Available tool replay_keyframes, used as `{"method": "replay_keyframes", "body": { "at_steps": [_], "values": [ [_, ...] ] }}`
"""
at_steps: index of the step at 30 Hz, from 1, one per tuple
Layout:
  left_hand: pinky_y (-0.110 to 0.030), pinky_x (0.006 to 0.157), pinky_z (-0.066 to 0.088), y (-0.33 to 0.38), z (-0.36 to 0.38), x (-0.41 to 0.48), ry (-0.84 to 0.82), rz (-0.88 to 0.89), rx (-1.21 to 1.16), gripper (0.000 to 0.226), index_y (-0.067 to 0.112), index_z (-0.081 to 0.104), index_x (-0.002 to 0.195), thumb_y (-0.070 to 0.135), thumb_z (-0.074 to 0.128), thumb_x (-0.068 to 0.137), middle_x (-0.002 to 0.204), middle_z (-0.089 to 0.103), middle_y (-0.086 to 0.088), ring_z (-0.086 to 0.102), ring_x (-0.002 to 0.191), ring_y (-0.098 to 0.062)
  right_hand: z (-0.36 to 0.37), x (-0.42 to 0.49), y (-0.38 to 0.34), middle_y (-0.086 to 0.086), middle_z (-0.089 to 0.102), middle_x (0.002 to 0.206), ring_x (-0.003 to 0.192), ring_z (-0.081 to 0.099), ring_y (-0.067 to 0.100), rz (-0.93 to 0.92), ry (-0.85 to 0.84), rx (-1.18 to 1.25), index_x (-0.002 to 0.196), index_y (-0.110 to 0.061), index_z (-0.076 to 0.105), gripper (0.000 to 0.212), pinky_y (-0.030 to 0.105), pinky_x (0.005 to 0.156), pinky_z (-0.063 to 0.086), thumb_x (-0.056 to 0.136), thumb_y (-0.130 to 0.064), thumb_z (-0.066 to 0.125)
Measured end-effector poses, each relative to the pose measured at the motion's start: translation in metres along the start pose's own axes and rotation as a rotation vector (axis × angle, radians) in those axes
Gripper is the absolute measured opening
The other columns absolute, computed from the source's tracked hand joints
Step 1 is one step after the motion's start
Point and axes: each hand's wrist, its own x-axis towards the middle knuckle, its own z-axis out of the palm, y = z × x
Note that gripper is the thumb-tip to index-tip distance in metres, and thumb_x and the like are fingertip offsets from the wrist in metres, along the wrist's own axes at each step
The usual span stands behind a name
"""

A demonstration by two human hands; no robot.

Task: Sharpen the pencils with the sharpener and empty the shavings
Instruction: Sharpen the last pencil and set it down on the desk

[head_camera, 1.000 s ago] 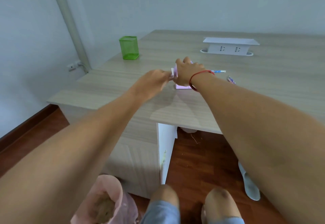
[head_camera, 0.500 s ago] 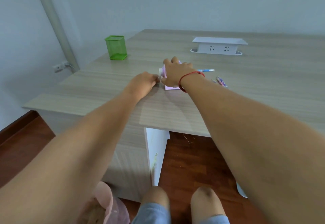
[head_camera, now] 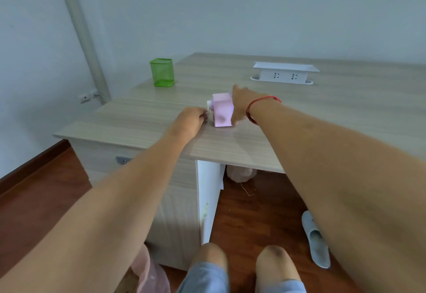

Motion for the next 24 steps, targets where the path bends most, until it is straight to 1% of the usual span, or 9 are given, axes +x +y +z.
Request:
{"method": "replay_keyframes", "body": {
  "at_steps": [2,4,6,8,10,12,15,20,24],
  "values": [
    [-0.036,0.086,0.048,-0.001,0.000,-0.002,0.004,0.005,-0.006,0.023,0.004,0.067,0.101,0.010,0.046,0.094,0.107,0.068,-0.023,0.062,0.099,-0.037,0.002,-0.007,0.008,0.013,0.052,0.135,0.122,0.054,0.032,0.016,-0.019,-0.110,0.146,-0.008,0.031,0.068,0.037,0.095,0.045,0.086,-0.008,0.063],
    [-0.036,0.088,0.048,0.000,0.000,-0.004,-0.009,-0.001,0.017,0.027,0.007,0.066,0.108,0.008,0.043,0.094,0.113,0.066,-0.022,0.061,0.103,-0.037,0.011,-0.012,0.011,0.012,0.056,0.131,0.120,0.056,0.033,0.033,0.062,-0.189,0.140,-0.009,0.042,0.050,0.040,0.098,0.044,0.092,-0.004,0.051],
    [-0.037,0.090,0.048,0.004,-0.004,-0.004,0.002,-0.012,-0.005,0.034,0.009,0.064,0.113,0.000,0.040,0.090,0.116,0.065,-0.020,0.061,0.106,-0.035,0.018,-0.012,0.011,0.012,0.056,0.130,0.120,0.055,0.033,0.044,0.140,-0.213,0.136,-0.010,0.047,0.043,0.041,0.099,0.043,0.094,-0.003,0.044],
    [-0.042,0.088,0.050,0.013,-0.010,-0.001,0.089,-0.015,-0.096,0.035,0.011,0.065,0.105,0.002,0.038,0.085,0.112,0.065,-0.022,0.062,0.102,-0.035,0.023,-0.008,0.010,0.012,0.053,0.133,0.123,0.052,0.033,0.038,0.169,-0.217,0.136,-0.011,0.047,0.041,0.043,0.101,0.040,0.096,-0.005,0.039],
    [-0.046,0.080,0.052,0.026,-0.017,0.004,0.209,-0.021,-0.226,0.031,0.019,0.064,0.089,0.014,0.034,0.082,0.104,0.065,-0.027,0.064,0.091,-0.037,0.025,-0.004,0.009,0.011,0.052,0.134,0.125,0.050,0.032,0.026,0.191,-0.224,0.134,-0.012,0.048,0.040,0.043,0.104,0.036,0.097,-0.006,0.038],
    [-0.040,0.081,0.051,0.040,-0.019,0.008,0.269,-0.040,-0.301,0.035,0.008,0.065,0.095,0.019,0.033,0.084,0.104,0.066,-0.024,0.062,0.095,-0.037,0.027,-0.002,0.006,0.009,0.053,0.133,0.125,0.051,0.030,0.003,0.219,-0.237,0.132,-0.012,0.050,0.038,0.042,0.104,0.035,0.096,-0.005,0.039],
    [-0.033,0.067,0.038,0.057,-0.006,0.008,0.224,-0.052,-0.318,0.030,0.007,0.053,0.074,0.024,0.033,0.088,0.088,0.063,-0.021,0.058,0.091,-0.037,0.028,0.000,0.006,0.012,0.055,0.132,0.123,0.053,0.031,-0.038,0.228,-0.250,0.129,-0.008,0.052,0.036,0.038,0.099,0.040,0.097,-0.002,0.036],
    [-0.038,0.086,0.047,0.058,0.004,0.013,0.186,-0.153,-0.334,0.040,0.012,0.058,0.105,0.045,0.039,0.093,0.110,0.064,-0.010,0.057,0.101,-0.029,0.020,0.002,0.019,0.018,0.056,0.129,0.117,0.057,0.035,-0.143,0.185,-0.275,0.129,-0.003,0.054,0.039,0.036,0.090,0.046,0.097,0.004,0.034],
    [-0.032,0.070,0.038,0.057,0.003,0.014,0.182,-0.125,-0.292,0.025,0.017,0.054,0.093,0.038,0.041,0.093,0.103,0.064,-0.009,0.056,0.094,-0.029,0.013,0.005,0.028,0.018,0.058,0.125,0.112,0.059,0.037,-0.247,0.212,-0.408,0.126,-0.009,0.058,0.036,0.037,0.085,0.047,0.099,0.000,0.035]
  ]
}}
